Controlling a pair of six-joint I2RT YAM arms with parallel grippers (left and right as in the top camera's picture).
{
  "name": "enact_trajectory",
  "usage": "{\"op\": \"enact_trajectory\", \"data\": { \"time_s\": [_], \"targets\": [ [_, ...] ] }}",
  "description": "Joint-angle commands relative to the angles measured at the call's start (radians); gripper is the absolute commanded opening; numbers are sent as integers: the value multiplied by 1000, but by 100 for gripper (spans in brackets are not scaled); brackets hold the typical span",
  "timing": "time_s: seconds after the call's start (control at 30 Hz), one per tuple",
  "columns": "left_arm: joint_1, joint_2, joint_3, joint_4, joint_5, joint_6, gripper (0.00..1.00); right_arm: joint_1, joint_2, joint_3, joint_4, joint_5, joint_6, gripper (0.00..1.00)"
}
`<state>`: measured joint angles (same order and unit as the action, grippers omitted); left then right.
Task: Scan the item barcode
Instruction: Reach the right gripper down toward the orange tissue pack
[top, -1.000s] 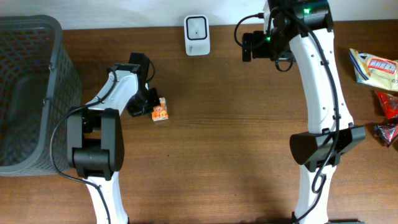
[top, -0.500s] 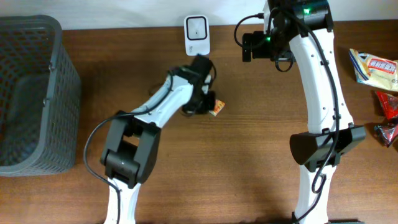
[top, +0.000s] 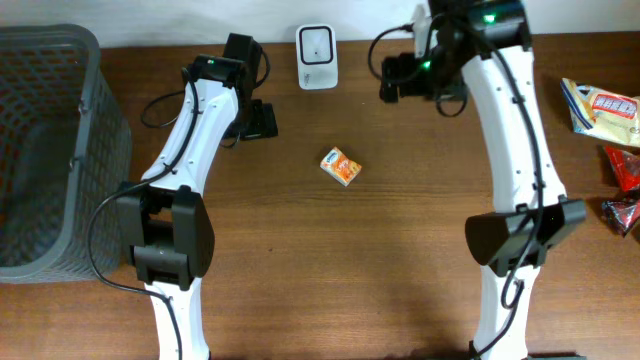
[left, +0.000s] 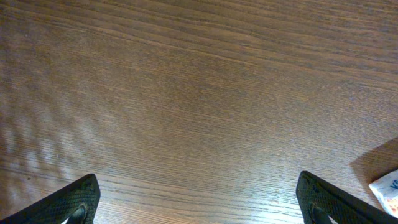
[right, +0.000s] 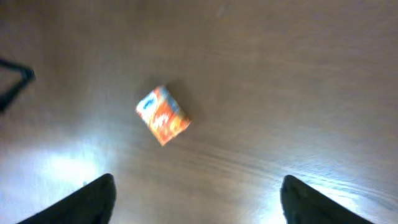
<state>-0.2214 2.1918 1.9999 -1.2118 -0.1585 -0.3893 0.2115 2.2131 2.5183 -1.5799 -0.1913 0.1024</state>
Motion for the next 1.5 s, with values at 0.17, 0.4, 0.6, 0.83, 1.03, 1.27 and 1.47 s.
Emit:
{"op": "enact_trajectory", "data": {
  "time_s": [0.17, 0.4, 0.6, 0.83, 1.03, 1.27, 1.47],
  "targets": [
    [-1, -12, -2, -2, -14, -3, 99, 196, 21, -589, 269, -10, -337, 36],
    [-1, -12, -2, -2, -15, -3, 99, 333, 21, -667, 548, 161, -330, 33],
    [-1, -12, -2, -2, -14, -3, 99, 330, 21, -682, 575, 257, -334, 33],
    [-1, -12, -2, -2, -15, -2, 99, 324, 21, -753, 621, 256, -330, 33],
    [-1, -12, -2, -2, -14, -3, 99, 309, 26, -753, 654, 256, -241, 4],
    [-1, -12, -2, -2, -15, -3, 99, -5, -55, -668, 550, -624, -108, 4],
    [-1, -12, -2, -2, -15, -3, 99, -106, -37, -700, 387, -752, -161, 4]
  ]
}}
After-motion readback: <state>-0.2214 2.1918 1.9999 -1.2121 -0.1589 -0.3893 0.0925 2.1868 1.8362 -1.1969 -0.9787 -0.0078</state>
